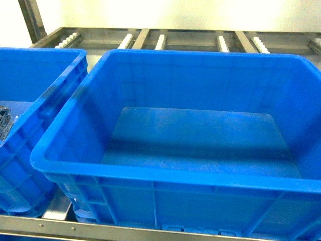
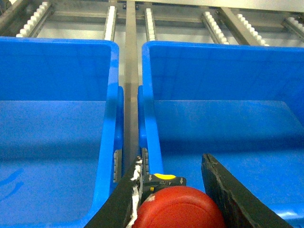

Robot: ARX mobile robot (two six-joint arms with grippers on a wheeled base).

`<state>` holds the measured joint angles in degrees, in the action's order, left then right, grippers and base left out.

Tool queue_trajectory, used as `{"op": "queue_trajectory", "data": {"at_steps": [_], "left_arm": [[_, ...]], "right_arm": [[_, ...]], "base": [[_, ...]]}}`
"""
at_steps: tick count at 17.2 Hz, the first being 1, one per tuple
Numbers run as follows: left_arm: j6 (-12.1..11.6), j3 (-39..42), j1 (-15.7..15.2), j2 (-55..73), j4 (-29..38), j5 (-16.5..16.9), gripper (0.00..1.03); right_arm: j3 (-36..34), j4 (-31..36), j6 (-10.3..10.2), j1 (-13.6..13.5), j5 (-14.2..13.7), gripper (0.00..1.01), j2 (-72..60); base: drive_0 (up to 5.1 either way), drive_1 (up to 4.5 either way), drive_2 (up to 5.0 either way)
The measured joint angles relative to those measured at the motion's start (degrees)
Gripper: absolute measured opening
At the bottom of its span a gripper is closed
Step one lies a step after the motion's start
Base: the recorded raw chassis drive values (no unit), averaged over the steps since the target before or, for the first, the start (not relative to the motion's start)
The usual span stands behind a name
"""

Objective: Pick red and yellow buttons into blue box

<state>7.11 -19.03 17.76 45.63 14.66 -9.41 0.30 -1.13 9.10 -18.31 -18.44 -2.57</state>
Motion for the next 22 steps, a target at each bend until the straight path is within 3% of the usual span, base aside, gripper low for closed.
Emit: {"op": "queue_trajectory", "data": {"at_steps": [6, 7, 8, 9, 18, 20, 22], "left_arm": [[0.0, 0.1, -0.1, 0.3, 0.1, 0.0, 0.31], [0.0, 0.1, -0.1, 0.3, 0.1, 0.0, 0.31], [0.0, 0.1, -0.1, 0.3, 0.1, 0.0, 0.31], [0.0, 0.1, -0.1, 0.3, 0.1, 0.0, 0.31], [0.0, 0.1, -0.1, 0.3, 0.1, 0.0, 0.31], [0.0, 0.1, -0.1, 0.3, 0.1, 0.0, 0.31], [0.0, 0.1, -0.1, 0.3, 0.1, 0.0, 0.31]], "right_arm": [[0.2, 1.3, 0.0, -0.1, 0.9, 0.29, -3.3], [0.7, 11.7, 0.2, -1.5, 3.4, 0.29, -17.8], [6.6, 24.0, 0.4, 0.0, 5.9, 0.29, -35.3], [11.5, 27.3, 0.4, -0.6, 7.2, 0.29, -43.3], [18.5, 30.2, 1.3, -3.8, 8.1, 0.29, -56.9], [24.2, 30.7, 2.2, -5.0, 8.6, 0.29, -65.5], [33.5, 26.4, 2.6, -5.2, 9.9, 0.29, -77.9]], "base": [[0.0, 0.00, 0.0], [0.0, 0.00, 0.0], [0.0, 0.00, 0.0], [0.0, 0.00, 0.0], [0.0, 0.00, 0.0], [0.0, 0.00, 0.0], [0.0, 0.00, 0.0]]}}
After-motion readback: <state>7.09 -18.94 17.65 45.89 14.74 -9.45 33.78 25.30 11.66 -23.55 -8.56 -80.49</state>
